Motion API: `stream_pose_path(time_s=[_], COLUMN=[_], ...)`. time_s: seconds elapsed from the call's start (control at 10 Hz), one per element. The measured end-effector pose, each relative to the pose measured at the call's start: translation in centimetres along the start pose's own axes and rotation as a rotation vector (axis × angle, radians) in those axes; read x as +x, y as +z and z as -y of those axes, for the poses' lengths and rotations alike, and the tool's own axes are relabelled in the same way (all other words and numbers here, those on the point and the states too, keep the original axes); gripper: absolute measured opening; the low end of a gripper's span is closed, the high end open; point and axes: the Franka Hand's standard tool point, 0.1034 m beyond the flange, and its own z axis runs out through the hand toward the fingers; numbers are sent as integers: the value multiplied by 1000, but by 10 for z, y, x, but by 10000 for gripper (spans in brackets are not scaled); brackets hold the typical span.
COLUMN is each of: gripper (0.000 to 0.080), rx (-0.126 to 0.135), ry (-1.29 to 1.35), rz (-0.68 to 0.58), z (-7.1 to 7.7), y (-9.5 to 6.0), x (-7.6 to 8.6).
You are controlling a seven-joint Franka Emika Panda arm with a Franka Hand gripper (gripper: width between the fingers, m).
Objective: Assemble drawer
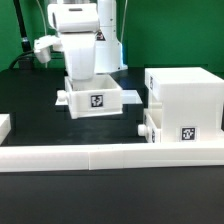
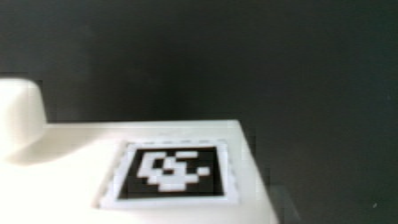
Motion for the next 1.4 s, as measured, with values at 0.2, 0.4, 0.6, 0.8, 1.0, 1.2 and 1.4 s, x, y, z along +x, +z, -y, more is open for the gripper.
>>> stream_pose_path(time_s=[0.2,0.4,0.6,0.8,1.0,1.2,1.4], gripper=[44,44,44,44,44,44,44], rx=[1,2,-7,-12,-5,-4,-5], ry=[4,47,132,207,220,225,221], rz=[-2,-7,-14,-29,-36,-36,-36], z=[0,-6,-20,-32,-33,-33,-33], y=[1,3,3,7,12,12,12], x=[0,6,22,45,49,48,49])
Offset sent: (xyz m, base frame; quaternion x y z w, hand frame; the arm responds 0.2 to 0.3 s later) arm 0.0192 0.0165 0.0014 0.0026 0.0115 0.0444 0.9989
